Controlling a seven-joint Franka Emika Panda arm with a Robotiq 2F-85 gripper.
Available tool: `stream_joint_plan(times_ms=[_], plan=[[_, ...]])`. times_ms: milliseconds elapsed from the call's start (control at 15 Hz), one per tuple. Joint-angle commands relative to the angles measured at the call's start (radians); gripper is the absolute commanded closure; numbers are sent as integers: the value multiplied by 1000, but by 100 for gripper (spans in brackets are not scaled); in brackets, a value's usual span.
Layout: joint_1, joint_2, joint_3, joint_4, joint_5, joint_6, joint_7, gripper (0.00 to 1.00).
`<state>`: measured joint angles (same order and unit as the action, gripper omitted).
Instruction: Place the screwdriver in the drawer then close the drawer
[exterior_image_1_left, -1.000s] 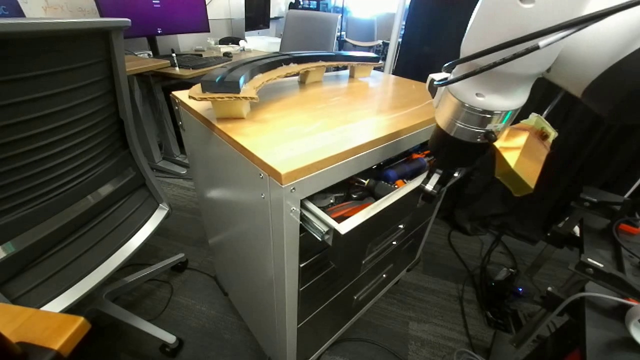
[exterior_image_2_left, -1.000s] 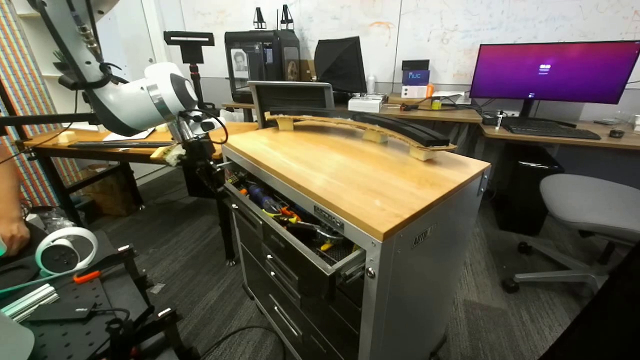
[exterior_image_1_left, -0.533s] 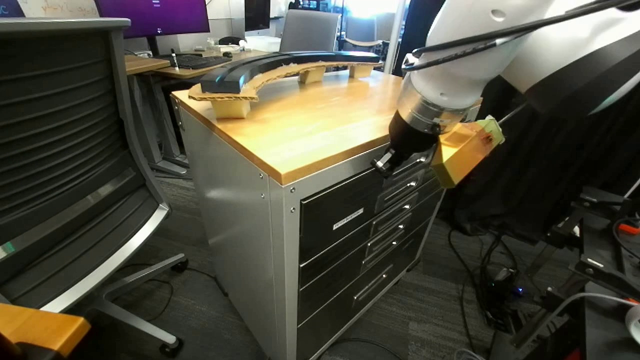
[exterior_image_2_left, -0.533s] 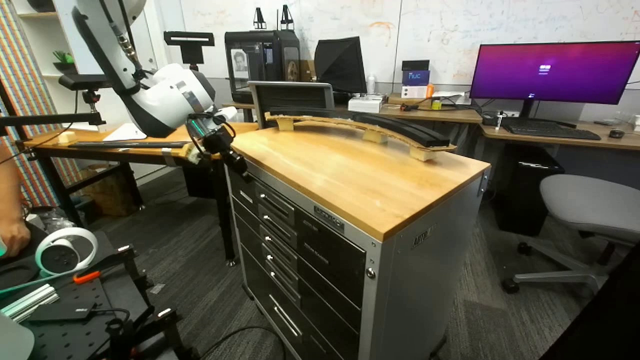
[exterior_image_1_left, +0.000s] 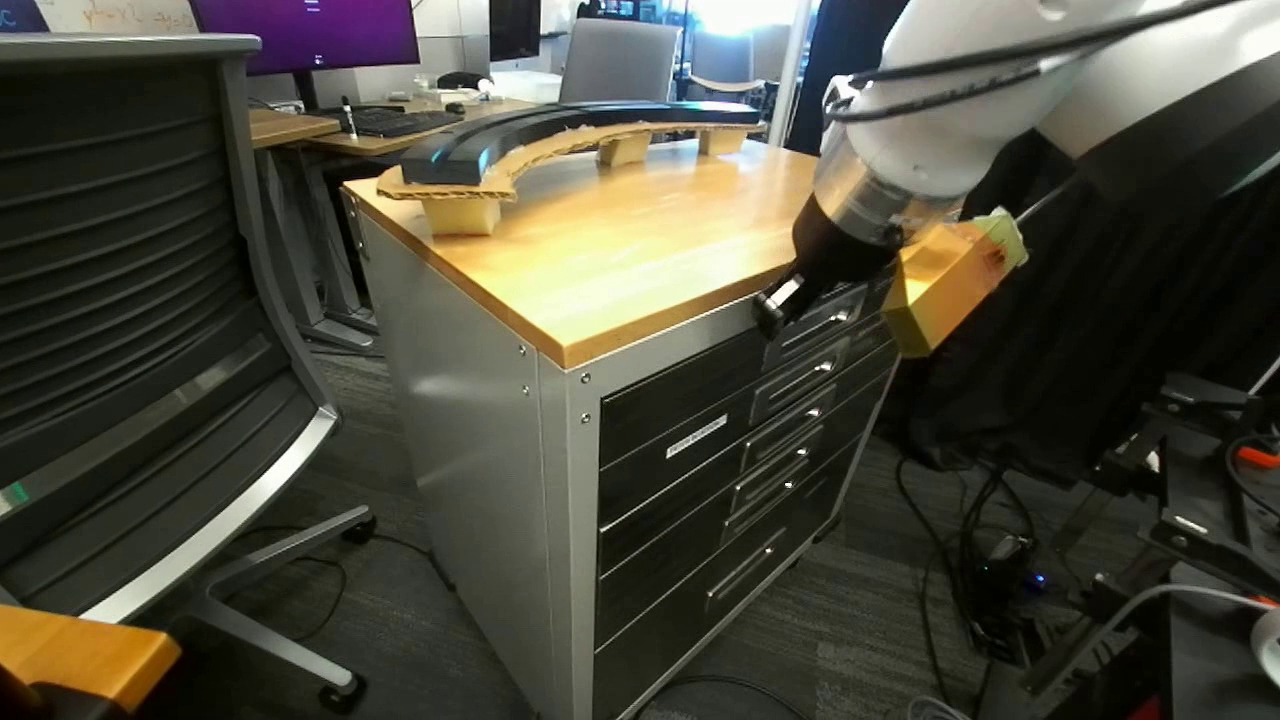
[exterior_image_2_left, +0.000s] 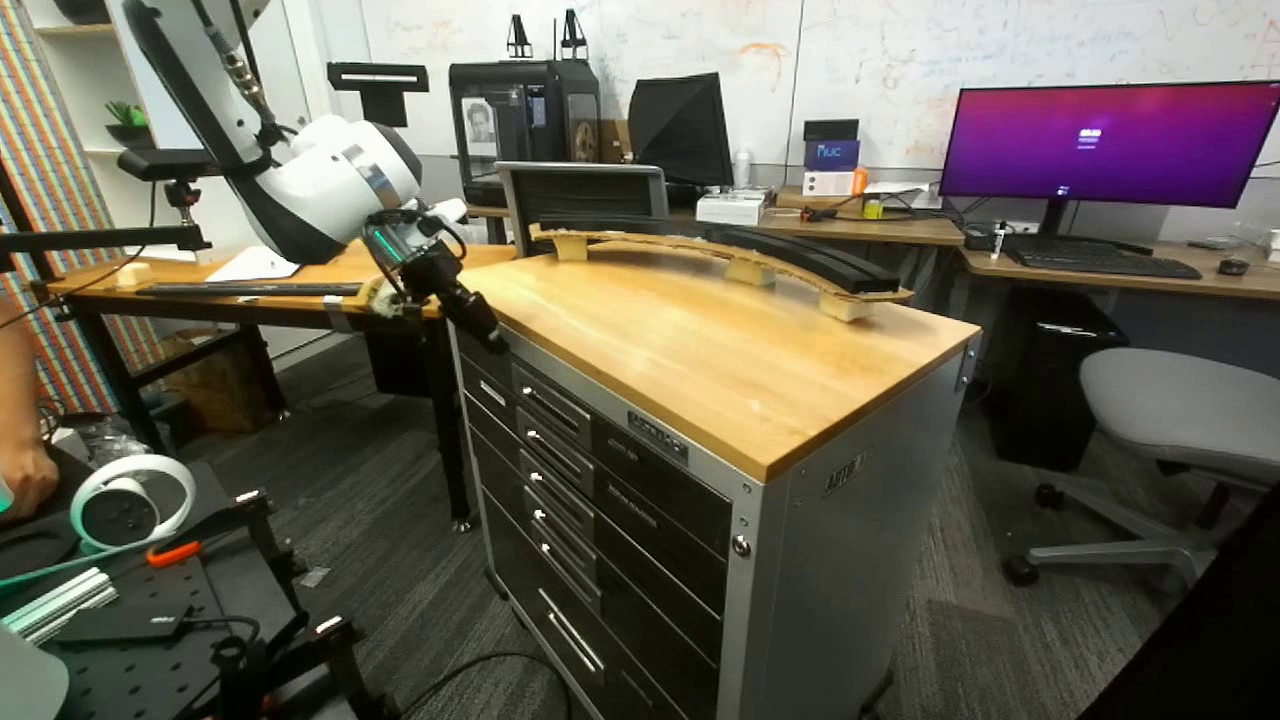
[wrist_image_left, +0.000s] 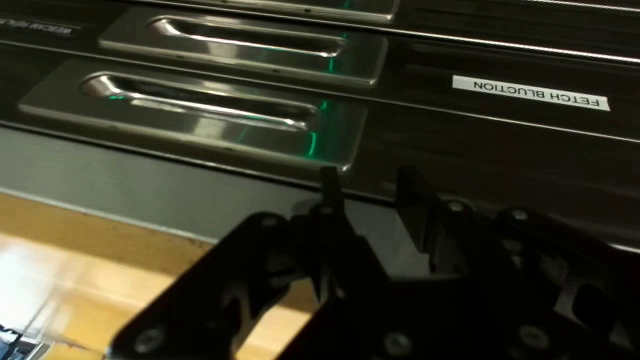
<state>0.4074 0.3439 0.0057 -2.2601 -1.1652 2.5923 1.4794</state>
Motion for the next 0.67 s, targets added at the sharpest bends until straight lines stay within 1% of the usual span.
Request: stream_joint_plan(times_ms=[0, 67, 133, 267, 400, 533, 600], plan=[[-107, -198, 105, -132, 162, -39, -275, 32], [-123, -229, 128, -151, 228, -42, -349, 23], [-135, -253, 148, -163, 298, -41, -425, 17], [-142, -305, 179, -163, 454, -76, -578, 2], [-130, -342, 207, -139, 613, -142, -731, 0], [-117, -379, 234, -94, 772, -238, -887, 0], [-121, -417, 238, -67, 840, -304, -964, 0]])
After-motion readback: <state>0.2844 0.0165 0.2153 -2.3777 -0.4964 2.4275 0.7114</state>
